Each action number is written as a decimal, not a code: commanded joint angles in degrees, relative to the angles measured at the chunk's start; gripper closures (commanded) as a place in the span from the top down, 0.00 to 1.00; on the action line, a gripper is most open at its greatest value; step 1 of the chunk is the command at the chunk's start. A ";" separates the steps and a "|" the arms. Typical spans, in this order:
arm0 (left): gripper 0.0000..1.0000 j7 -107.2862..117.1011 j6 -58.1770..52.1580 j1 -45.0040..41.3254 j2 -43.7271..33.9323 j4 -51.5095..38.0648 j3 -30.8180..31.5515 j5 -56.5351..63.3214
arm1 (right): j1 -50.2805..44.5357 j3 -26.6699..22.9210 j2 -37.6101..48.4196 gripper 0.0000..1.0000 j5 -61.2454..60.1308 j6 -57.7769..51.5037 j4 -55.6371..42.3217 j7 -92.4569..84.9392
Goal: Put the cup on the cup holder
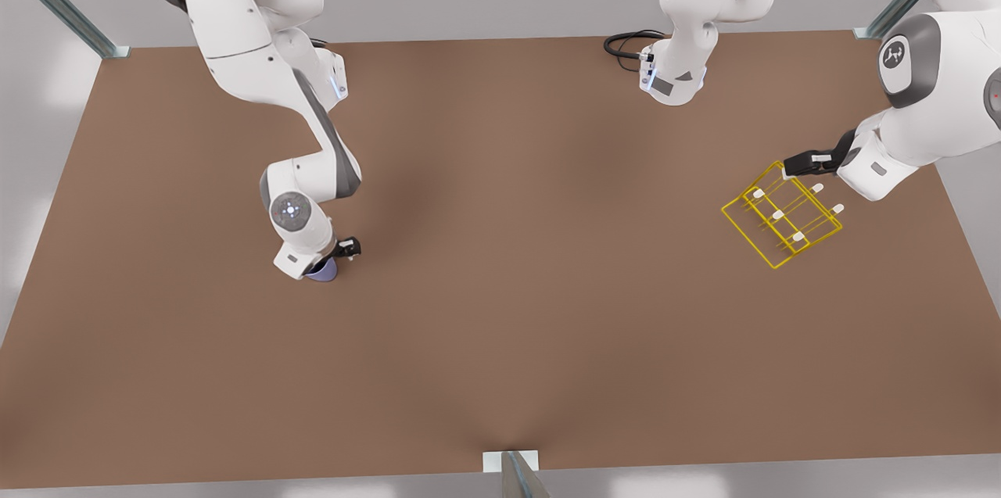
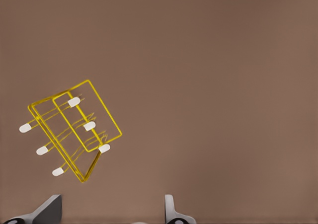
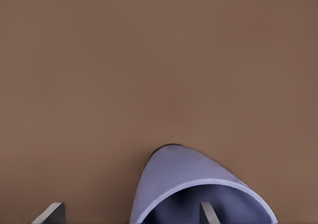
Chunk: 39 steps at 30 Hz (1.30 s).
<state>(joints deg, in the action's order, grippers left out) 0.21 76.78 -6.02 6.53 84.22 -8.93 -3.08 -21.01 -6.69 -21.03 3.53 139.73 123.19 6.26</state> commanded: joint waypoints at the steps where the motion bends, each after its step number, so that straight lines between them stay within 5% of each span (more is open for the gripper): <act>1: 1.00 0.41 -0.75 -0.13 -0.03 -0.02 0.05 0.09 | 0.01 -0.08 -0.67 0.90 -0.10 0.10 -0.06 -0.73; 4: 1.00 0.58 -2.25 -0.13 -0.12 -0.02 0.05 0.09 | -0.08 -0.52 -1.91 0.70 -0.02 0.10 -0.14 -0.81; 6: 1.00 0.58 -3.21 -0.13 -0.20 -0.02 0.14 0.09 | -0.08 -1.05 -1.91 0.45 -0.02 -0.16 -0.14 -0.99; 9: 1.00 0.58 -3.74 -0.13 -0.29 -0.02 0.14 0.09 | -0.17 -1.22 -1.91 0.28 0.07 -2.53 -1.55 -2.83; 17: 1.00 0.58 -3.83 -0.13 -0.29 -0.02 0.14 0.09 | -0.26 -1.22 -1.82 0.21 -0.10 -6.14 -3.57 -2.13; 24: 1.00 0.76 -7.34 -0.13 -0.03 -3.54 -0.04 0.09 | -2.10 -0.26 -1.91 0.21 -5.02 -13.08 -15.26 -2.31; 30: 1.00 0.67 -7.34 -0.13 -0.03 -3.54 0.05 0.18 | -16.51 -0.17 -12.62 0.21 -38.76 -12.29 -37.40 -2.13; 37: 1.00 0.93 -7.34 -0.13 -0.03 -3.72 -0.04 0.18 | -31.46 0.01 -41.10 0.21 -73.75 9.24 -72.91 -3.45; 39: 1.00 1.11 -6.99 -0.13 0.06 -3.72 -0.04 0.09 | -32.78 0.01 -44.26 0.21 -82.17 10.65 -74.32 -13.27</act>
<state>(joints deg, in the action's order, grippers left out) 0.90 69.74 -6.13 6.61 80.54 -8.93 -2.96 -53.23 -6.65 -63.73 -66.66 142.12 50.48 2.25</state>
